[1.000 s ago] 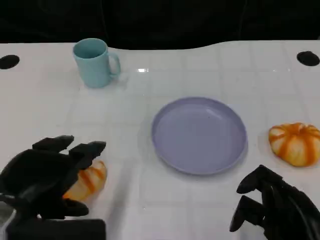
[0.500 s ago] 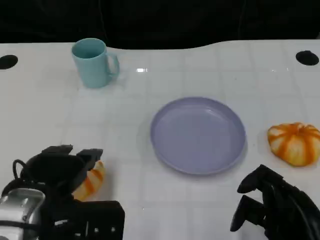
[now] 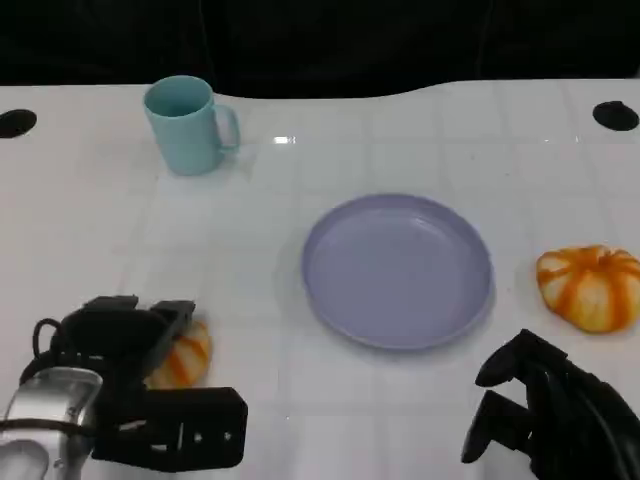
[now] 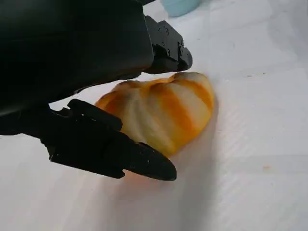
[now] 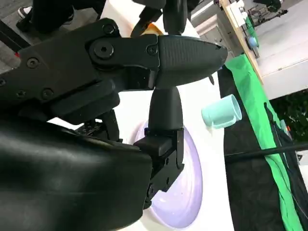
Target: Grasp the bread from the table and place it into the plate.
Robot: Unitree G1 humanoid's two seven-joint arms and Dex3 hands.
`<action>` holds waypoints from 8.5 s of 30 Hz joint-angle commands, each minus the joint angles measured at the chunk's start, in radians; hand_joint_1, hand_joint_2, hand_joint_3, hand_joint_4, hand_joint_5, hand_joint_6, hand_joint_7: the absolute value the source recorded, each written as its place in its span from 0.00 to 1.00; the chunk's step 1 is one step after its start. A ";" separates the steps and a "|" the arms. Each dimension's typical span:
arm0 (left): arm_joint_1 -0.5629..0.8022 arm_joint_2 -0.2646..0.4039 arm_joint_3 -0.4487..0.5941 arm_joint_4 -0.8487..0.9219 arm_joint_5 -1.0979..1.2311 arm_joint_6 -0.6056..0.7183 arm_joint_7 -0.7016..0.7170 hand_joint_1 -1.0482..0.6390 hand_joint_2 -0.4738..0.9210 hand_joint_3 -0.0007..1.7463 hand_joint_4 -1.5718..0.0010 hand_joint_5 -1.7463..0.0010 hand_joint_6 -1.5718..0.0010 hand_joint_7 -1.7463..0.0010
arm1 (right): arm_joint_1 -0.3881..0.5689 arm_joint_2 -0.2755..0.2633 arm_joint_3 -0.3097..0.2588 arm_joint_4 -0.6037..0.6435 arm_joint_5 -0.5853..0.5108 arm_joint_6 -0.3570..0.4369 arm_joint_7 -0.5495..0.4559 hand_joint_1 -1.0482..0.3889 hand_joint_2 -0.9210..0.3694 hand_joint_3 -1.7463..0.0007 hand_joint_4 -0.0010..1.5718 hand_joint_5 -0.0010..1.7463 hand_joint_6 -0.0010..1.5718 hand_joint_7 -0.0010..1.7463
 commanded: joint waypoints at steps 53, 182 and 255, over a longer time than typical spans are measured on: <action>-0.183 -0.073 0.073 0.120 -0.352 -0.273 0.397 0.50 0.85 0.37 0.48 0.00 0.62 0.00 | -0.014 -0.003 -0.016 0.032 0.007 -0.015 0.008 0.37 0.00 0.72 0.40 1.00 0.26 0.97; -0.263 -0.252 0.061 0.345 -0.678 -0.690 0.100 0.12 1.00 0.24 0.87 0.93 0.88 0.96 | 0.014 -0.004 -0.010 0.001 0.015 -0.009 0.005 0.37 0.00 0.73 0.39 1.00 0.24 0.97; 0.401 -0.417 0.381 -0.224 -1.533 -0.162 -0.294 0.29 1.00 0.22 0.52 0.00 0.67 0.00 | 0.020 -0.014 -0.022 -0.039 0.038 0.031 0.008 0.37 0.00 0.71 0.39 1.00 0.23 0.97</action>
